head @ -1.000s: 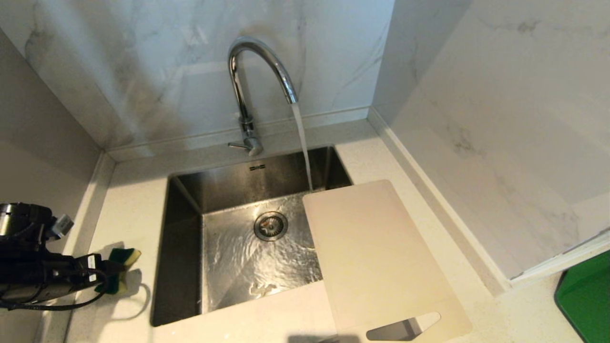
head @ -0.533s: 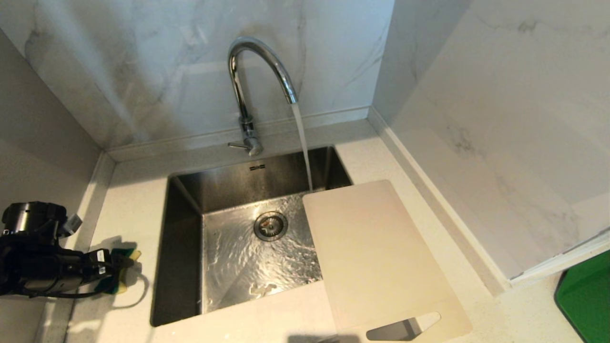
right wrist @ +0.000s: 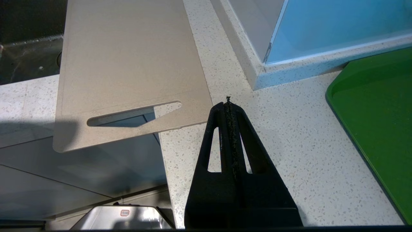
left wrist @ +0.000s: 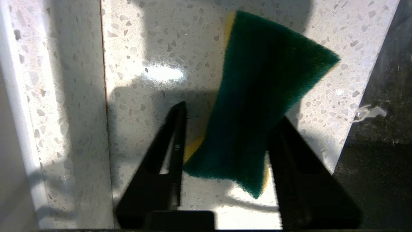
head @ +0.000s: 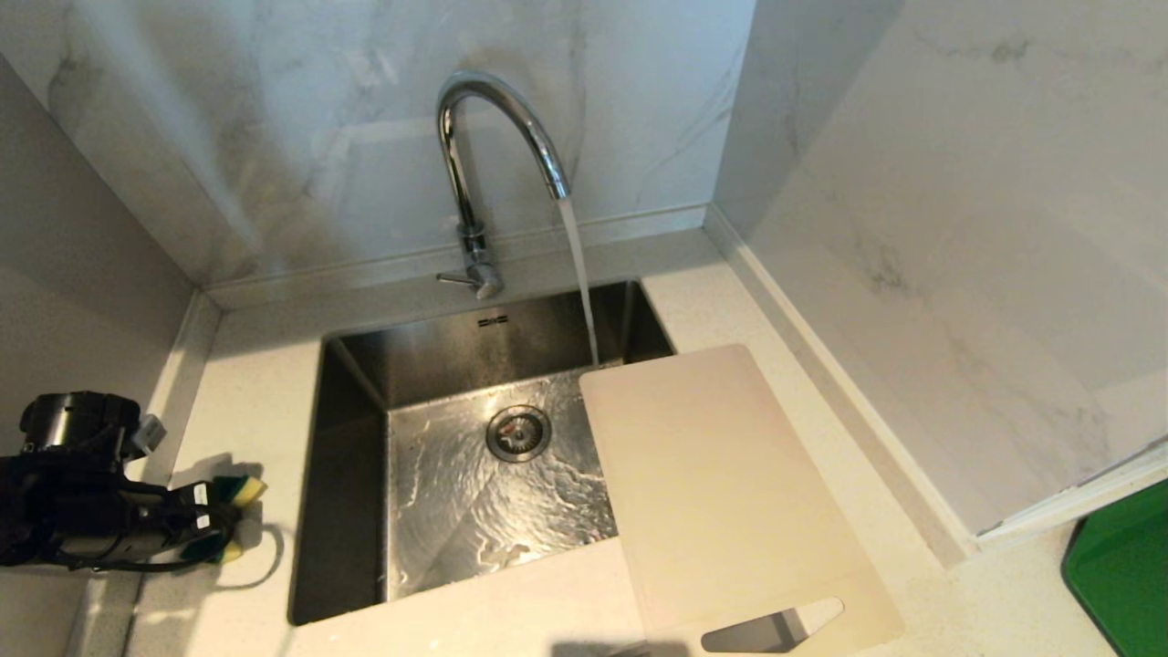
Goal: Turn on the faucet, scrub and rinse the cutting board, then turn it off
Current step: Pick up the cleaning cloth, then pick up the cutting board
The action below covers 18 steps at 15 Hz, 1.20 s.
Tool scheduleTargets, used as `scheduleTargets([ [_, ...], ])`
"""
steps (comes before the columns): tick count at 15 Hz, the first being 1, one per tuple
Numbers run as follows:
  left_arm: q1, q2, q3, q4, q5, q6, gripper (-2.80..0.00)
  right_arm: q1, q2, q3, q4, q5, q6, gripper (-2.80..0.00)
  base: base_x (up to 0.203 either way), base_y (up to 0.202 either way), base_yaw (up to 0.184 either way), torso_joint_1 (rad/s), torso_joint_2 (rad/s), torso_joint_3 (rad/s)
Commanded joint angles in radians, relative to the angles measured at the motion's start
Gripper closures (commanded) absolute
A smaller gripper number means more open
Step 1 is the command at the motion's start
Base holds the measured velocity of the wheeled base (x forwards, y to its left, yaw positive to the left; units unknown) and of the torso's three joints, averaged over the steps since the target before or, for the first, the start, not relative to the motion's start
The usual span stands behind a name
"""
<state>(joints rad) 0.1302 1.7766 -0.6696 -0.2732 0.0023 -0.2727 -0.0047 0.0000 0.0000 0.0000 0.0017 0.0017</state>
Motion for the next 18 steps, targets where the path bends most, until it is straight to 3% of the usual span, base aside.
scheduleTargets([
  [1, 0.002, -0.008, -0.007, -0.001, -0.001, -0.002, 0.0, 0.0, 0.0, 0.0, 0.0, 0.0, 0.0, 0.0, 0.0, 0.0, 0.0, 0.0, 0.0, 0.0],
  [8, 0.001, -0.176, -0.044, 0.043, 0.0, -0.019, 0.0, 0.0, 0.0, 0.0, 0.0, 0.0, 0.0, 0.0, 0.0, 0.0, 0.0, 0.0, 0.0, 0.0],
  [15, -0.014, -0.611, -0.251, 0.432, -0.057, -0.046, 0.0, 0.0, 0.0, 0.0, 0.0, 0.0, 0.0, 0.0, 0.0, 0.0, 0.0, 0.0, 0.0, 0.0],
  [18, -0.012, -0.781, -0.285, 0.507, -0.052, 0.001, 0.0, 0.0, 0.0, 0.001, 0.0, 0.0, 0.0, 0.0, 0.0, 0.0, 0.0, 0.0, 0.0, 0.0],
])
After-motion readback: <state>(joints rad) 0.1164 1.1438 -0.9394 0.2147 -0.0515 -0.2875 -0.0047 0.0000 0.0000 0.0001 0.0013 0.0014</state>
